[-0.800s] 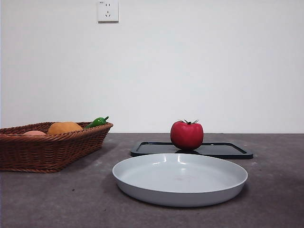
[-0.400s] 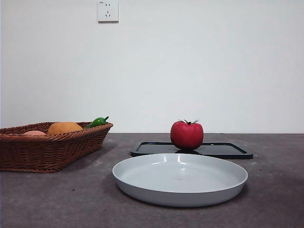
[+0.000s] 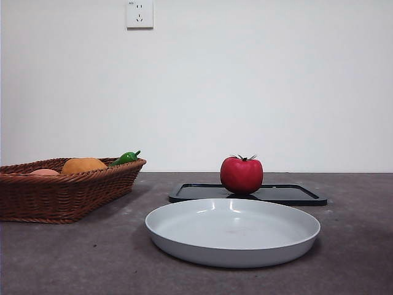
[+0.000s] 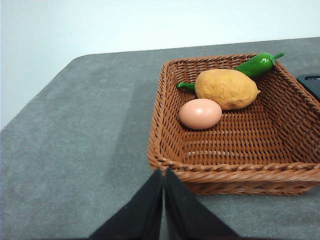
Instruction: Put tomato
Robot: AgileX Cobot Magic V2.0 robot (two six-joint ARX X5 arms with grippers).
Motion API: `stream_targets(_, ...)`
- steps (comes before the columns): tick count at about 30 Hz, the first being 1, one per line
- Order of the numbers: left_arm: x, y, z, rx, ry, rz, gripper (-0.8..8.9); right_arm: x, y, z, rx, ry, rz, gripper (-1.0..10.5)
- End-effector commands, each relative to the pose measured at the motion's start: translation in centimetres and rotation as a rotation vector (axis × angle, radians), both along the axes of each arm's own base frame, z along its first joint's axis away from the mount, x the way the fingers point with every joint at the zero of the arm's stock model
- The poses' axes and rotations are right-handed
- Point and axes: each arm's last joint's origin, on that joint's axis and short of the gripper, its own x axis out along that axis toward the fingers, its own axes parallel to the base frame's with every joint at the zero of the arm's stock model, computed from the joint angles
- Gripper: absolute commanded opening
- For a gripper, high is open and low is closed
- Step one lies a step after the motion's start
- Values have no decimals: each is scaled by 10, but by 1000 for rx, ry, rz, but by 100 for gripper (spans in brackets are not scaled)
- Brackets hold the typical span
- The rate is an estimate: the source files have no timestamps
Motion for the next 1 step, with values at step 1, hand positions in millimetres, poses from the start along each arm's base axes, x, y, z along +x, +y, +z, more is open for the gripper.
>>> stream_targets(1,1,0,-7,-5,24,5,7,0,0,0,16,-8,-5,11)
